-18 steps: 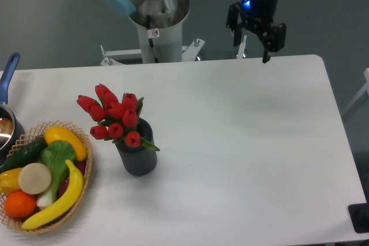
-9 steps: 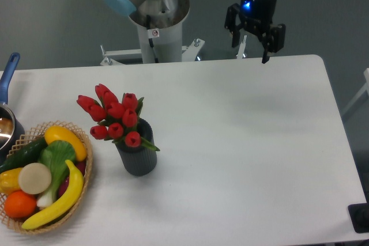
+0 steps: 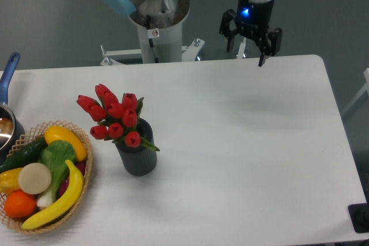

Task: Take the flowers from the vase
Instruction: 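Move the open gripper toward the red tulips in the black vase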

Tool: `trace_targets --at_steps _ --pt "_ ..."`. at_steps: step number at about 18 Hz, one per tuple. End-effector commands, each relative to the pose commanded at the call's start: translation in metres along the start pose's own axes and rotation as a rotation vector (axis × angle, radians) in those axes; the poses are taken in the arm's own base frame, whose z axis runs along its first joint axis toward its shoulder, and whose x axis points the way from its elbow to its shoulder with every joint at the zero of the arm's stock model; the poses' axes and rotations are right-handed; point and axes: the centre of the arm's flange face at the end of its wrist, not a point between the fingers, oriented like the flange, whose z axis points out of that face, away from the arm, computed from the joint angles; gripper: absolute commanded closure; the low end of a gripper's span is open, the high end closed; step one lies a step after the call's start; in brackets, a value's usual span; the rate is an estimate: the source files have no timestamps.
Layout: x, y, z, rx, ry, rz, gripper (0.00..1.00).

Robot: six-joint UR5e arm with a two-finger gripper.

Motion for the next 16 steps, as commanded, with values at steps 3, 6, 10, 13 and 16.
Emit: trace_targets --at_steps 3,6,10,13,16 --pt "-0.002 -0.012 0.007 0.095 0.014 -0.064 0.0" --pt "0.0 -0.024 0.019 0.209 -0.007 -0.038 0.0" --pt "0.011 -0.039 0.026 0.341 0.034 -0.043 0.0" --pt "0.013 -0.046 0.024 0.402 0.052 -0.069 0.0" --pt "0.021 -0.065 0.027 0.427 0.071 -0.02 0.0"
